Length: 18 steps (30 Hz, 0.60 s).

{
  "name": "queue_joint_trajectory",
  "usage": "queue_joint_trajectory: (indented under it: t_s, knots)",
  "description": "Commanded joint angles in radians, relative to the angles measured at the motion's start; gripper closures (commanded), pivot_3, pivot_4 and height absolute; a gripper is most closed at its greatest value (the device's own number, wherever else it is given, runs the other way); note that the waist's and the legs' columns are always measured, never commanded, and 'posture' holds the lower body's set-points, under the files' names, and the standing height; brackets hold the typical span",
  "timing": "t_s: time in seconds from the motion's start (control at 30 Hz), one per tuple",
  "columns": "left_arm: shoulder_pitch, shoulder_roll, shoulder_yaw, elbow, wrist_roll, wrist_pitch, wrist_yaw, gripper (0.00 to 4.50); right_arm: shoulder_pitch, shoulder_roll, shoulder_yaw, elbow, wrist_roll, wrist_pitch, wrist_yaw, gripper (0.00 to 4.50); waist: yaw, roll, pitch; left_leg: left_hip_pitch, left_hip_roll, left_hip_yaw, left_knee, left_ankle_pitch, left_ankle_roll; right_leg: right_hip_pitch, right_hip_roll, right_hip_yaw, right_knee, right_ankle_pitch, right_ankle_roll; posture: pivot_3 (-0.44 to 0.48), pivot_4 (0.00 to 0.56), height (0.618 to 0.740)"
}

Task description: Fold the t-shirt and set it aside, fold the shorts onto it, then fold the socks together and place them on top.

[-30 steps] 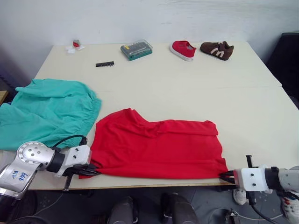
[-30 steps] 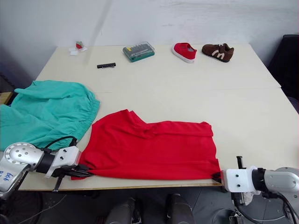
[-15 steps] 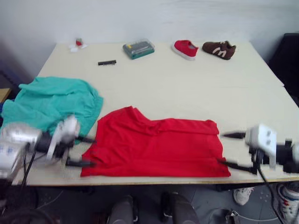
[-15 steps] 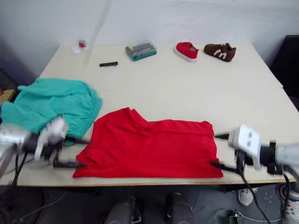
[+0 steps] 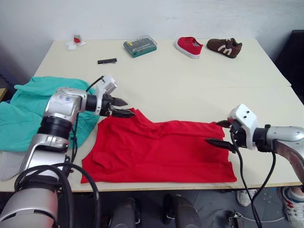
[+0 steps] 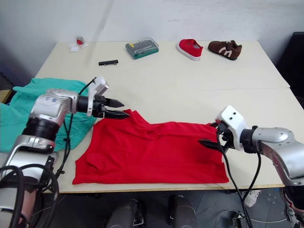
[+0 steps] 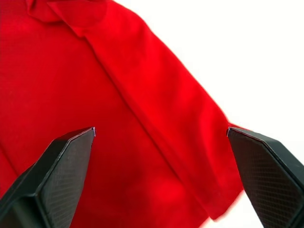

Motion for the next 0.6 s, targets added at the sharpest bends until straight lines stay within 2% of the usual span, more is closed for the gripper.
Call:
queue_joint_trajectory:
  t_s: [0.03,0.17,0.3,0.4,0.43,0.53,0.6]
  knots:
    - [-0.087,-0.041,-0.011,0.148,0.071,-0.094,0.024,0.10,-0.025,-0.010,0.012,-0.001,-0.046,-0.013,-0.002,0.00,-0.003,-0.002,0.001,0.000,0.000,0.000,0.002,0.000,0.000,0.000,0.000,0.001,0.001,0.000,0.000,0.000,0.150,0.740]
    - [-0.154,-0.100,-0.012,0.313,0.130,-0.164,0.039,0.10,-0.041,-0.030,0.040,0.058,-0.133,-0.059,0.003,0.00,-0.012,-0.005,0.003,0.000,0.001,-0.001,0.009,-0.001,0.002,0.000,-0.002,0.003,0.007,0.000,0.000,0.000,0.150,0.740]
    - [-0.179,-0.133,-0.007,0.401,0.171,-0.206,0.031,0.10,-0.052,-0.050,0.089,0.105,-0.237,-0.146,0.018,0.00,-0.016,-0.005,0.003,-0.001,0.001,0.000,0.010,-0.002,0.002,0.000,-0.003,0.003,0.008,0.000,0.000,0.000,0.150,0.740]
    - [-0.189,-0.146,0.008,0.444,0.189,-0.222,0.043,0.67,-0.068,-0.041,0.129,0.139,-0.308,-0.210,0.019,0.00,-0.017,-0.005,0.003,-0.001,0.002,0.000,0.010,-0.002,0.002,-0.001,-0.002,0.003,0.008,0.000,0.000,0.000,0.150,0.740]
    - [-0.192,-0.147,0.012,0.452,0.193,-0.226,0.041,0.98,-0.072,-0.037,0.136,0.147,-0.321,-0.222,0.022,0.00,-0.016,-0.005,0.003,-0.001,0.001,0.000,0.010,-0.002,0.001,-0.001,-0.002,0.003,0.009,0.000,0.000,0.000,0.150,0.740]
    - [-0.190,-0.141,0.020,0.472,0.206,-0.242,0.033,1.91,-0.081,-0.019,0.193,0.187,-0.408,-0.308,0.013,0.59,-0.016,-0.005,0.003,-0.001,0.001,0.000,0.011,-0.001,0.001,-0.001,-0.002,0.004,0.009,0.000,0.000,0.000,0.150,0.740]
    - [-0.192,-0.138,0.030,0.477,0.211,-0.243,0.029,2.54,-0.087,-0.006,0.201,0.203,-0.426,-0.325,0.015,1.22,-0.017,-0.005,0.003,-0.001,0.001,0.001,0.011,-0.002,0.001,-0.001,-0.002,0.004,0.009,0.000,0.000,0.000,0.150,0.740]
